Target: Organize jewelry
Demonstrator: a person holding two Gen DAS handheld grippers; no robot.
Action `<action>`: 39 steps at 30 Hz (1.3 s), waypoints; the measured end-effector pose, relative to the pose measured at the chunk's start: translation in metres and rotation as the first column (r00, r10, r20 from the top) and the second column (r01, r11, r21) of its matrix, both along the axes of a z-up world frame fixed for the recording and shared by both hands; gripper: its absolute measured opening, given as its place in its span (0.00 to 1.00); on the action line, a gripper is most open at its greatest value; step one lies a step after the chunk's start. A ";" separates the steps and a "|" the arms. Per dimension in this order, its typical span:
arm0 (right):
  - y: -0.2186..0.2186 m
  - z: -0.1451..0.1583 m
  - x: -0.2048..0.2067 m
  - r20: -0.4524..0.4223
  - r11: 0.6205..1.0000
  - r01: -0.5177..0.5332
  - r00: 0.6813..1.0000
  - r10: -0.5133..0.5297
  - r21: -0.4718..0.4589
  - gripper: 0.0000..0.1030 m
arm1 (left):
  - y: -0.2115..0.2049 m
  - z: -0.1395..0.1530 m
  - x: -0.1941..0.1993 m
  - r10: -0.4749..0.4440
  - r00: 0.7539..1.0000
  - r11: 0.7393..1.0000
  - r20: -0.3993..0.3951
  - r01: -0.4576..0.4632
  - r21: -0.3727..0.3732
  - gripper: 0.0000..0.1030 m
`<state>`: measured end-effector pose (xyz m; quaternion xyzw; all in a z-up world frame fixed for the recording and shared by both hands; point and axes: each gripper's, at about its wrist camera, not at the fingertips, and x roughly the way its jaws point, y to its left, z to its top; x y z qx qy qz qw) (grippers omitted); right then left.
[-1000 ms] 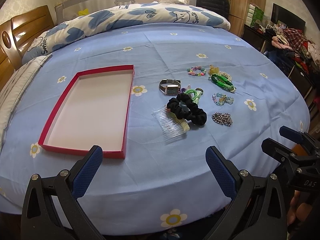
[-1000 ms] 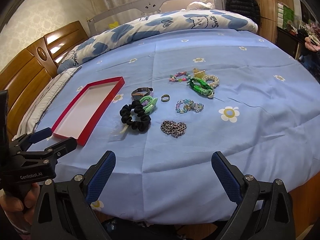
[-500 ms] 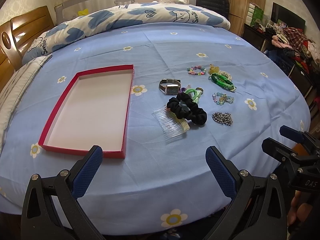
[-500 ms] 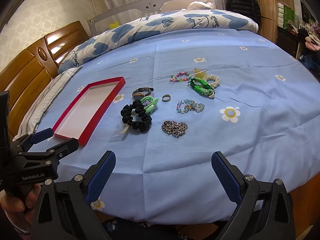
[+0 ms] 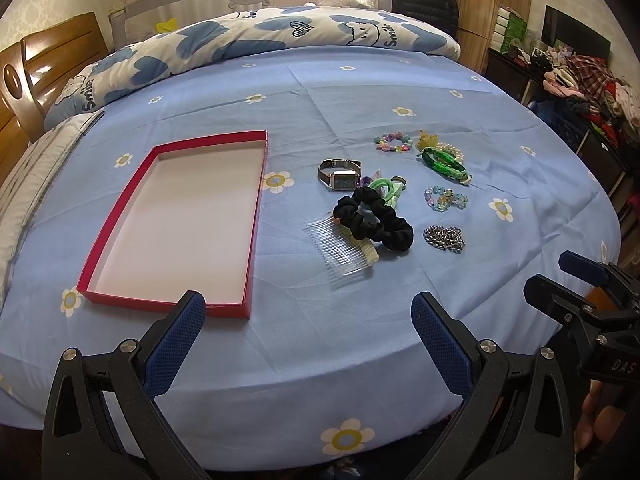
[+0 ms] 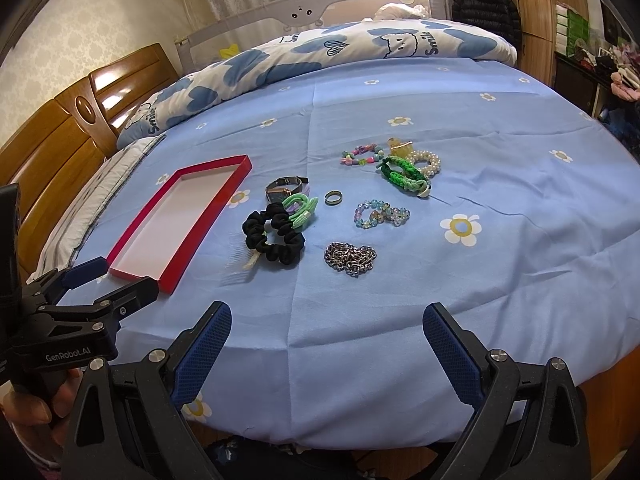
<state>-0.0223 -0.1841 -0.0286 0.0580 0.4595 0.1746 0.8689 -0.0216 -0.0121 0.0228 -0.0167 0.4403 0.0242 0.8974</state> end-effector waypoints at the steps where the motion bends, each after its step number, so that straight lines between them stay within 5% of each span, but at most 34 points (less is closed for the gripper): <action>1: 0.001 0.001 0.000 0.000 1.000 0.000 1.000 0.000 0.001 0.95 | 0.000 0.000 0.000 0.000 1.000 1.000 0.000 0.000 0.000 1.00; 17: -0.002 -0.003 0.004 -0.016 1.000 0.005 1.000 -0.005 0.015 0.95 | -0.001 -0.006 0.008 -0.010 1.000 1.000 -0.026 0.009 -0.009 1.00; 31: -0.014 -0.018 0.028 -0.036 0.999 0.024 0.999 -0.023 0.038 0.95 | 0.010 -0.025 0.050 -0.041 0.995 0.989 -0.095 0.027 -0.146 1.00; 39: -0.021 -0.035 0.069 -0.044 0.998 0.030 0.999 -0.028 0.052 0.90 | 0.009 -0.039 0.090 -0.067 0.989 0.978 -0.134 0.039 -0.203 0.84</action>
